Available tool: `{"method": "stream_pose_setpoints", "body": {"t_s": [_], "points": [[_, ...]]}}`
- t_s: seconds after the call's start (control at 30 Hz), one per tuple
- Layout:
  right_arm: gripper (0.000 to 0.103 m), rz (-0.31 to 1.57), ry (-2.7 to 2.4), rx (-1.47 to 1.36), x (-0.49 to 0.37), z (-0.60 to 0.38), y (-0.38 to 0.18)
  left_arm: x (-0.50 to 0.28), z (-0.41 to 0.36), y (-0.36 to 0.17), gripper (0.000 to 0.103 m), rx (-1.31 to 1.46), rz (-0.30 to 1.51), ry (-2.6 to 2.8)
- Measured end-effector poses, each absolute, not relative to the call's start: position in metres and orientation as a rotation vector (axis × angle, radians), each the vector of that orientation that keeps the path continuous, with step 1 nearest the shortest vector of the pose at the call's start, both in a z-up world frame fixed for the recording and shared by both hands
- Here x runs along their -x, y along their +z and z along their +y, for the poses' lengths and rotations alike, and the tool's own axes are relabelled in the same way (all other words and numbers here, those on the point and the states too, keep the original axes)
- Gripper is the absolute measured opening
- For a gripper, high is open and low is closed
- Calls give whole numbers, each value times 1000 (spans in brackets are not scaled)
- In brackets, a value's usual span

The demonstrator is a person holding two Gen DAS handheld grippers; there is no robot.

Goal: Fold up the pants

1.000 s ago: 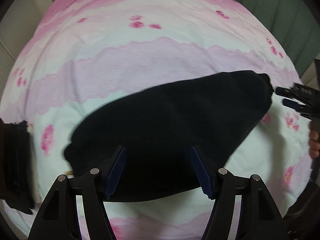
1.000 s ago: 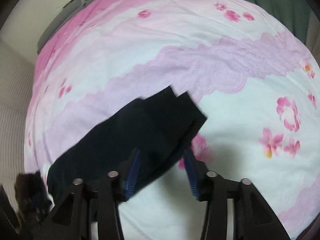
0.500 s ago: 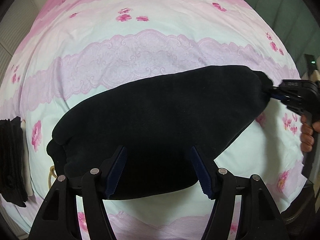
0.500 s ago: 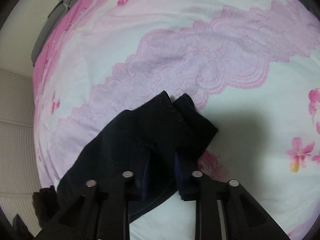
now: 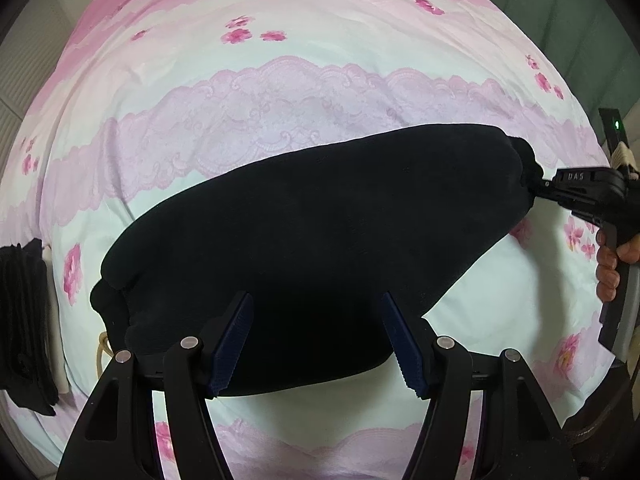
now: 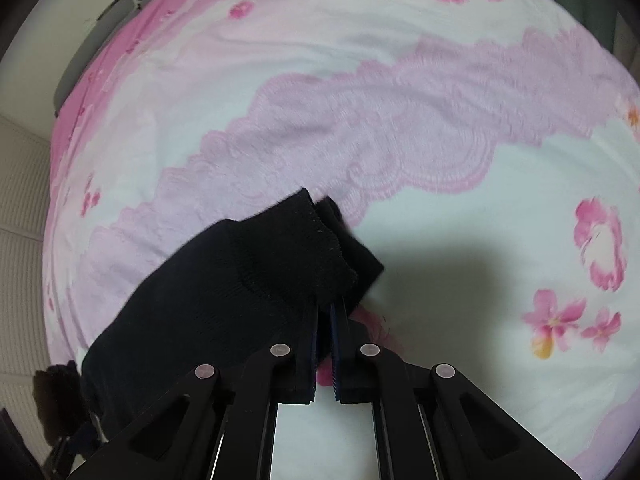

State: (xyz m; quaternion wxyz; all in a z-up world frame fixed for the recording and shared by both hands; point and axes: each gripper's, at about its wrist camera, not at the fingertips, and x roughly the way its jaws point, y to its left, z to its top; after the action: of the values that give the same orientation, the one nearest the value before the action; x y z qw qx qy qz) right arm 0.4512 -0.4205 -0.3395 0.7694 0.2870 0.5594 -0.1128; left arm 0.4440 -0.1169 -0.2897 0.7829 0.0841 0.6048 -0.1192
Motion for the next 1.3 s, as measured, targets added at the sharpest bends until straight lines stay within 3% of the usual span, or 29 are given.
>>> {"method": "stream_pose_setpoints", "body": {"t_s": [0.23,0.27,0.3,0.33,0.37,0.4,0.93,0.97,1.0,1.13,1.2,1.3], "points": [[8,1223,-261,-649,-444,-425,-343,-443,-115,-288,66,-175,1306,-246],[19,1211,-261,-651,-442,-425,-340,-442,-114,-288,66,-174,1305,-246],[40,1207,-266,-648,-438,-425,-335,-442,-114,-288,66,-175,1305,-244],[53,1189,-262,-650,-434,-425,-331,-442,-113,-288,66,-175,1306,-244],[73,1159,-252,-657,-430,-425,-326,-441,-113,-287,66,-176,1307,-244],[78,1129,-237,-668,-426,-425,-323,-441,-112,-287,66,-176,1308,-243],[83,1127,-83,-897,-449,-425,-391,-435,-132,-292,66,-226,1317,-271],[78,1130,-78,-897,-452,-426,-393,-436,-133,-292,66,-225,1318,-272],[66,1129,-69,-907,-452,-427,-394,-436,-134,-293,66,-223,1318,-272],[46,1120,-55,-948,-453,-429,-394,-438,-137,-291,66,-205,1313,-284],[30,1105,-71,-965,-450,-430,-389,-438,-139,-289,66,-192,1304,-292],[27,1093,-116,-937,-435,-432,-367,-438,-143,-288,65,-172,1295,-320]]}}
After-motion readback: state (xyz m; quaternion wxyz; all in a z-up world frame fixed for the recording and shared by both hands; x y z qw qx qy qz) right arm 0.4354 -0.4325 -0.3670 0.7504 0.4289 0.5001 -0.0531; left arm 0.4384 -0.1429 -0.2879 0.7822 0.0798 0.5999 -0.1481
